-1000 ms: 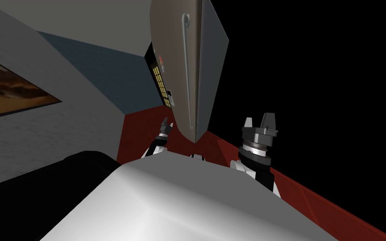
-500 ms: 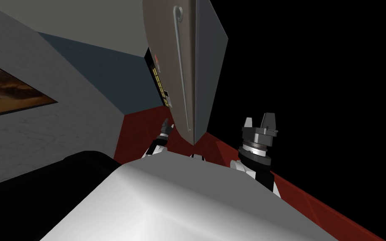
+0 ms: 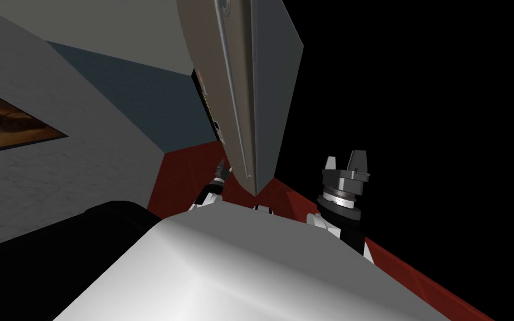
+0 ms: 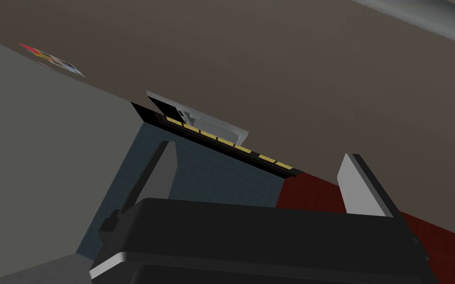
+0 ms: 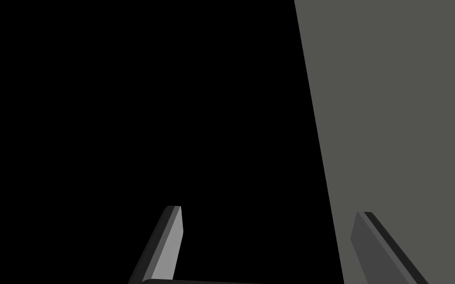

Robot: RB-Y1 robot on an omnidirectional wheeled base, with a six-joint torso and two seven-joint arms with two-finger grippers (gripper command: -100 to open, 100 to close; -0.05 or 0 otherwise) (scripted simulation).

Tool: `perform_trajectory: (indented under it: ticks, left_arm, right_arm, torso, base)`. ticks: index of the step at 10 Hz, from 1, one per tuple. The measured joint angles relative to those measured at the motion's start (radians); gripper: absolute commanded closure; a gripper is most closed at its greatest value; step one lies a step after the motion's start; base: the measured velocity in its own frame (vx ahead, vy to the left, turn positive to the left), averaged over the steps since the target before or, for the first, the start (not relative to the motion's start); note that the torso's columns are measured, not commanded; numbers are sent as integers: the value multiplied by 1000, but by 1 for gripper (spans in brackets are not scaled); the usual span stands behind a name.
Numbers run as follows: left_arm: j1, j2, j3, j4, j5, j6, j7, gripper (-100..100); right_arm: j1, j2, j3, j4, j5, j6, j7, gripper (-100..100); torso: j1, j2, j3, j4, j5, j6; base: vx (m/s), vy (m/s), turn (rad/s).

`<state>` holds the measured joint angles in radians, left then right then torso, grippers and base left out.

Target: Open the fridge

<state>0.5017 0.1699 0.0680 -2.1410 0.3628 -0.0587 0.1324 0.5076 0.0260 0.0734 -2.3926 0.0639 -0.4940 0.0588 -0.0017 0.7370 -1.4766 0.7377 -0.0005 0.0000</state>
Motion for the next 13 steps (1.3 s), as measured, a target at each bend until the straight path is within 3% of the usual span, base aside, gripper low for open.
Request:
perform_trajectory:
  ticks: [6,12,13]
  left_arm:
    - [-11,-50,8,13,77,108,39,-100]
    - [-15,-183,13,12,121,176,62,-100]
    - [-16,-185,13,12,121,177,62,-100]
  right_arm:
    - [0,0,0,0,0,0,0,0]
    - [0,0,0,0,0,0,0,0]
    - [0,0,0,0,0,0,0,0]
  torso:
    - [1,0,0,0,0,0]
    - [2,2,1,1,1,0]
    - [3,3,2,1,1,0]
  base:
    - [124,-86,22]
    - [58,-36,9]
    - [0,0,0]
